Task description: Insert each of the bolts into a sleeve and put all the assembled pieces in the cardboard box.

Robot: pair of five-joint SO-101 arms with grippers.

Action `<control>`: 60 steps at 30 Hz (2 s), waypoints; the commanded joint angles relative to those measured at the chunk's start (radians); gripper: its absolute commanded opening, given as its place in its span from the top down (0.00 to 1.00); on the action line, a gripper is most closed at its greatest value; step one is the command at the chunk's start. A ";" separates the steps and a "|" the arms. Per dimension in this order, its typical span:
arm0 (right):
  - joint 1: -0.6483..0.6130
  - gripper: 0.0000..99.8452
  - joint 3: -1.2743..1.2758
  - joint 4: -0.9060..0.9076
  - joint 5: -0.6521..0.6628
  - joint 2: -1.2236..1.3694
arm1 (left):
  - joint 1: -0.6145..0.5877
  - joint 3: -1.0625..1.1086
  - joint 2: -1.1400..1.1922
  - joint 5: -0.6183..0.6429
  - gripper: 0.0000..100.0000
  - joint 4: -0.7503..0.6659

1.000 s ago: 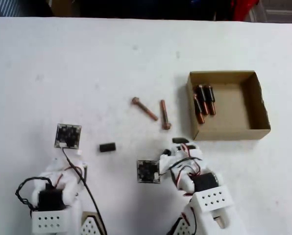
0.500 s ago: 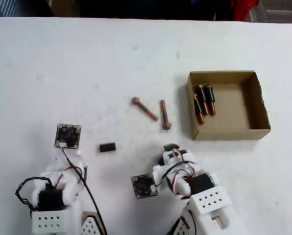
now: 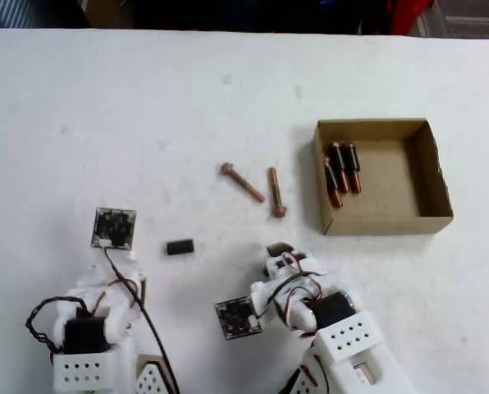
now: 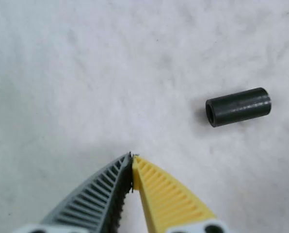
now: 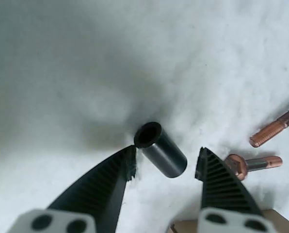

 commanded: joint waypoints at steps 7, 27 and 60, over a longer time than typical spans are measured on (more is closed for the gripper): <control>-0.004 0.85 -0.005 -0.013 0.015 0.005 | 0.001 0.000 -0.002 -0.008 0.98 0.003; -0.004 0.86 0.052 -0.005 0.011 0.005 | 0.001 0.000 -0.002 -0.011 0.98 0.003; 0.044 0.98 -0.187 -0.053 -0.468 0.005 | 0.001 0.000 -0.002 -0.012 0.98 0.003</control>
